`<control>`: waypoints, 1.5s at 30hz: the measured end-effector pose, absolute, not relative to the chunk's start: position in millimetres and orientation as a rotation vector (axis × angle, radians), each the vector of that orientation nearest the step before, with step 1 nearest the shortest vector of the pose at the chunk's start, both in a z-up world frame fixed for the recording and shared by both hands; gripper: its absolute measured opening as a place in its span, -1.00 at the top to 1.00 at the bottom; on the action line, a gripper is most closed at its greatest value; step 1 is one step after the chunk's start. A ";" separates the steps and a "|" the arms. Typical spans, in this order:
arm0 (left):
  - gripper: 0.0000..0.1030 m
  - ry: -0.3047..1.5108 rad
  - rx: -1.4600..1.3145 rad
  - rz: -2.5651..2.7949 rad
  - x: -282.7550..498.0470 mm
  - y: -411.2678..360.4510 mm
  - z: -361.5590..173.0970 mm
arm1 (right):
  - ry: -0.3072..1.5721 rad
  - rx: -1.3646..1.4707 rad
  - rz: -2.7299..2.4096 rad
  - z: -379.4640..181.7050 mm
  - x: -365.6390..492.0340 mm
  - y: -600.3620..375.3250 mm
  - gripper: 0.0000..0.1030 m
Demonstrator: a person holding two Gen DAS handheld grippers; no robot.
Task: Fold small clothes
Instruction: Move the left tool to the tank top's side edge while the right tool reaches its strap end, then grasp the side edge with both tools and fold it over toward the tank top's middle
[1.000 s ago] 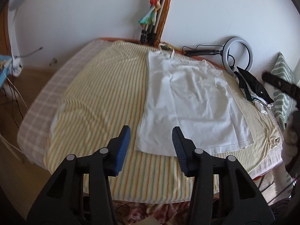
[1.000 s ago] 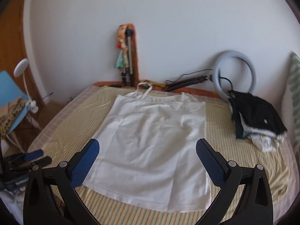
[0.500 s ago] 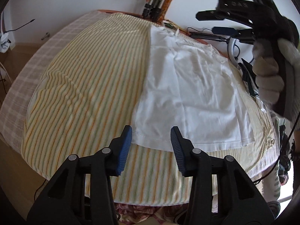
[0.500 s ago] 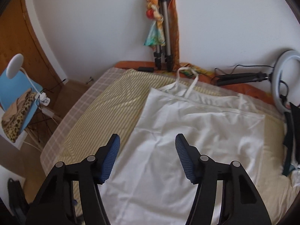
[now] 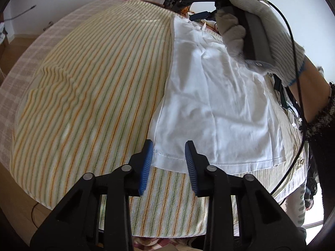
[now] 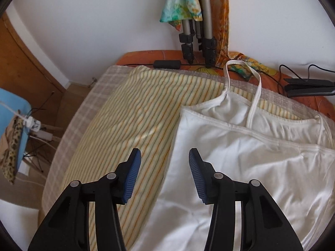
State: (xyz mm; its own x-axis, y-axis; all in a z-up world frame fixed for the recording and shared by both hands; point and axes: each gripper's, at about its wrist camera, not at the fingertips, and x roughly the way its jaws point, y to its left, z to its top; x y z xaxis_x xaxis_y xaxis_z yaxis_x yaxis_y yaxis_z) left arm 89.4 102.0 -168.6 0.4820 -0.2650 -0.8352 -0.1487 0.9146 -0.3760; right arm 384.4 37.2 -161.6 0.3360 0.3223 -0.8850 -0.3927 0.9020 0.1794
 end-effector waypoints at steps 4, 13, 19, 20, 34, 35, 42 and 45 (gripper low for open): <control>0.62 1.078 -0.413 -0.067 89.2 100.3 -171.0 | 1.154 -0.097 0.438 -177.7 397.6 48.2 0.13; 0.58 1.058 -0.409 -0.004 90.3 107.5 -172.8 | 1.158 -0.222 0.408 -194.2 410.3 67.5 0.16; 0.58 1.071 -0.338 -0.022 95.0 96.0 -178.7 | 1.189 -0.240 0.388 -205.8 423.3 71.7 0.32; 0.58 1.068 -0.304 -0.023 96.5 92.0 -178.6 | 1.190 -0.248 0.384 -207.0 424.0 72.7 0.35; 0.91 0.985 -0.330 -0.130 87.2 81.7 -152.9 | 1.165 -0.215 0.412 -195.3 425.8 53.5 0.95; 0.91 0.973 -0.328 -0.145 86.1 77.8 -148.6 | 1.157 -0.212 0.415 -192.1 425.6 49.9 0.95; 0.91 0.942 -0.302 -0.231 85.1 46.8 -131.1 | 1.104 -0.159 0.434 -166.7 421.3 10.2 0.95; 0.91 0.945 -0.295 -0.266 87.2 32.0 -128.3 | 1.089 -0.151 0.422 -158.9 420.8 -7.4 0.95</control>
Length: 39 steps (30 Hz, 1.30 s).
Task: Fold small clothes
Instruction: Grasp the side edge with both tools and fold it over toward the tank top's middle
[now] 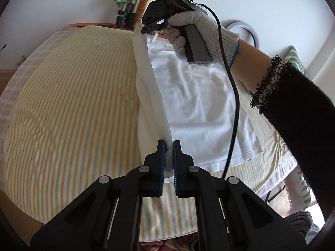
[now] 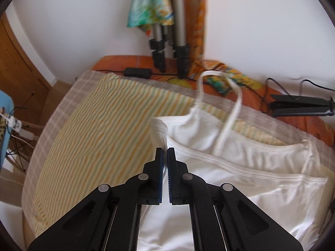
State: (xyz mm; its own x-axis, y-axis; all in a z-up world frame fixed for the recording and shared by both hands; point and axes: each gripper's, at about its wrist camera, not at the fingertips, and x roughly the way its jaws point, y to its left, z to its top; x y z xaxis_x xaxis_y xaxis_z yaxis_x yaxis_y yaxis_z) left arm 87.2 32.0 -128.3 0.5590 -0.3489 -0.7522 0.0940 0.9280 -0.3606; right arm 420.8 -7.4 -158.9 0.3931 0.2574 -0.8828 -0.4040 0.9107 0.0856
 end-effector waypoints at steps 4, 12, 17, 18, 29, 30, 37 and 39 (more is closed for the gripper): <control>0.91 0.953 -0.274 -0.296 91.6 7.2 -128.9 | 1.062 -0.155 0.384 -151.2 421.7 -39.4 0.95; 0.91 1.013 -0.240 -0.325 103.0 -24.7 -145.8 | 1.076 -0.146 0.291 -174.5 424.1 -87.9 0.95; 0.89 1.024 -0.217 -0.307 105.0 -30.5 -150.6 | 1.085 -0.126 0.326 -187.3 428.0 -86.7 0.95; 0.87 1.029 -0.217 -0.309 104.9 -30.8 -152.5 | 1.085 -0.134 0.336 -188.8 428.5 -85.1 0.95; 0.42 0.997 -0.192 -0.294 86.0 -19.0 -144.8 | 1.088 -0.122 0.345 -186.8 420.9 -91.1 0.90; 0.42 0.990 -0.194 -0.289 85.2 -17.2 -143.5 | 1.076 -0.113 0.348 -181.0 417.2 -95.3 0.90; 0.42 0.942 -0.169 -0.264 83.5 -22.4 -133.7 | 0.978 -0.049 0.368 -129.1 376.4 -141.1 0.72; 0.42 0.934 -0.170 -0.278 84.5 -29.9 -131.3 | 0.959 -0.043 0.367 -117.9 363.5 -156.4 0.71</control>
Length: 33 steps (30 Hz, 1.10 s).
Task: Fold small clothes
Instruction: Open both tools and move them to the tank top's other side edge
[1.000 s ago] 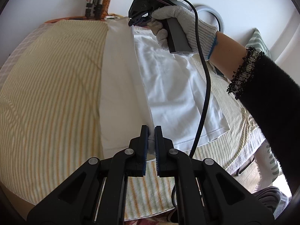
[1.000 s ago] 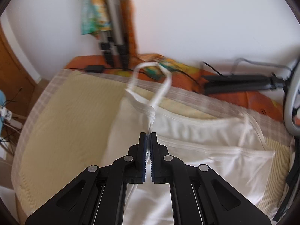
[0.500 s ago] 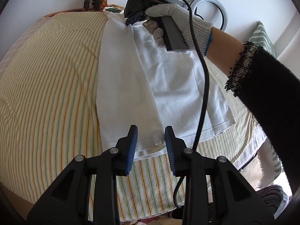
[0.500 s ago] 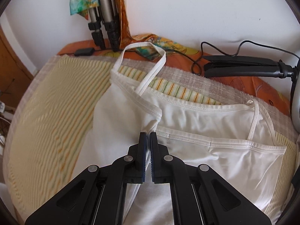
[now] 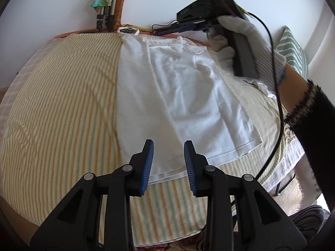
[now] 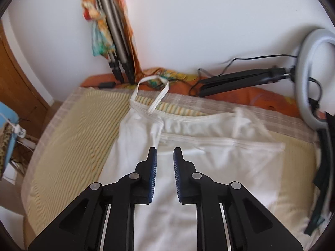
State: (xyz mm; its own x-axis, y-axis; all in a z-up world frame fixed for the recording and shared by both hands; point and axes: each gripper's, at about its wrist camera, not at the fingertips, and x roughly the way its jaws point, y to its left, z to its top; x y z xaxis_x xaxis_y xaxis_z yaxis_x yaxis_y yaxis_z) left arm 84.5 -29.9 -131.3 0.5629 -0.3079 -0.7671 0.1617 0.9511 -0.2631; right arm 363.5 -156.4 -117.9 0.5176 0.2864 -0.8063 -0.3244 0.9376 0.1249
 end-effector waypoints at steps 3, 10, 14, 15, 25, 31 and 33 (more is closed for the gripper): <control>0.42 0.915 -0.146 -0.303 83.4 -48.9 -128.7 | 0.939 -0.030 0.359 -101.9 346.4 -184.4 0.71; 0.42 0.914 -0.120 -0.393 84.1 -102.0 -126.1 | 0.890 -0.010 0.298 -77.4 315.1 -250.9 0.52; 0.42 0.897 -0.086 -0.446 82.4 -134.5 -123.0 | 0.878 0.010 0.266 -71.3 305.1 -286.2 0.51; 0.42 0.899 -0.080 -0.456 83.0 -143.3 -123.8 | 0.878 0.014 0.260 -70.8 302.9 -293.7 0.51; 0.42 0.926 -0.003 -0.541 93.5 -225.1 -142.3 | 0.917 0.075 0.223 -88.8 302.5 -355.3 0.50; 0.35 0.984 0.023 -0.544 103.7 -247.8 -166.5 | 0.938 0.098 0.227 -108.0 315.6 -372.0 0.33; 0.31 0.982 0.039 -0.544 104.4 -254.2 -170.9 | 0.949 0.114 0.234 -116.0 323.0 -373.9 0.33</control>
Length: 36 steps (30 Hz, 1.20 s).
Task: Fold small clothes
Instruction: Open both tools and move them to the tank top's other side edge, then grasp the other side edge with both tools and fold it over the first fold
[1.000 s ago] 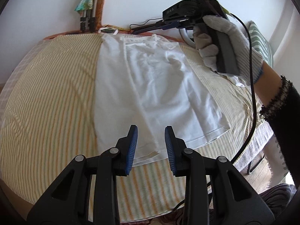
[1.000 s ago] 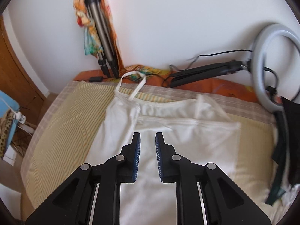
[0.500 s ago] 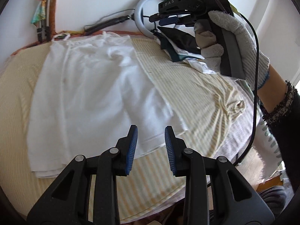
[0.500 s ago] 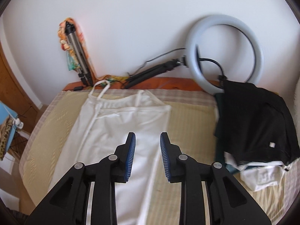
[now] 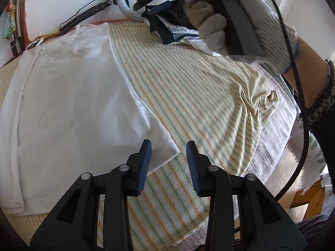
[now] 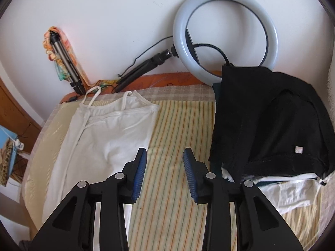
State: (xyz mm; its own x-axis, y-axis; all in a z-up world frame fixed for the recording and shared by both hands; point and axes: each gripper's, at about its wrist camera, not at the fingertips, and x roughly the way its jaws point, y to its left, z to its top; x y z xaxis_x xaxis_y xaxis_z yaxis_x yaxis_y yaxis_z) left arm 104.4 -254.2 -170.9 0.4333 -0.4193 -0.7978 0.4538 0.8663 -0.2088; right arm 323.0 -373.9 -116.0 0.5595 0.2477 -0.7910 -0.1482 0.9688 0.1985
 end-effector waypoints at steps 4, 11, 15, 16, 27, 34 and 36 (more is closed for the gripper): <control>0.48 0.963 0.098 -0.511 107.1 -260.6 -178.6 | 0.968 0.142 0.257 -135.8 340.4 -370.8 0.33; 0.92 0.983 -0.057 -0.502 118.7 -238.5 -174.2 | 1.003 0.201 0.284 -166.6 371.8 -358.4 0.33; 0.92 0.951 -0.082 -0.495 116.9 -231.7 -164.8 | 1.014 0.238 0.282 -183.0 388.2 -349.4 0.33; 0.92 0.948 -0.085 -0.496 116.3 -230.9 -163.6 | 1.019 0.247 0.283 -186.0 391.1 -347.1 0.33; 0.92 0.957 -0.184 -0.495 111.6 -215.7 -159.0 | 1.010 0.257 0.283 -183.5 404.4 -325.6 0.97; 0.93 0.957 -0.268 -0.472 104.0 -187.5 -151.2 | 1.005 0.149 0.213 -154.1 404.8 -300.9 0.97; 0.93 0.955 -0.297 -0.461 102.3 -176.5 -148.1 | 1.004 0.111 0.207 -144.9 404.0 -287.1 0.97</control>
State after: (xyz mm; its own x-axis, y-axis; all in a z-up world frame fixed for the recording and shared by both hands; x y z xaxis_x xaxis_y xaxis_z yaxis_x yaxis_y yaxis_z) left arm 102.3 -176.5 -148.1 0.4923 -0.5014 -0.7115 0.2453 0.8642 -0.4393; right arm 404.0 -287.2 -144.9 0.5197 0.2231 -0.8247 -0.1217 0.9748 0.1871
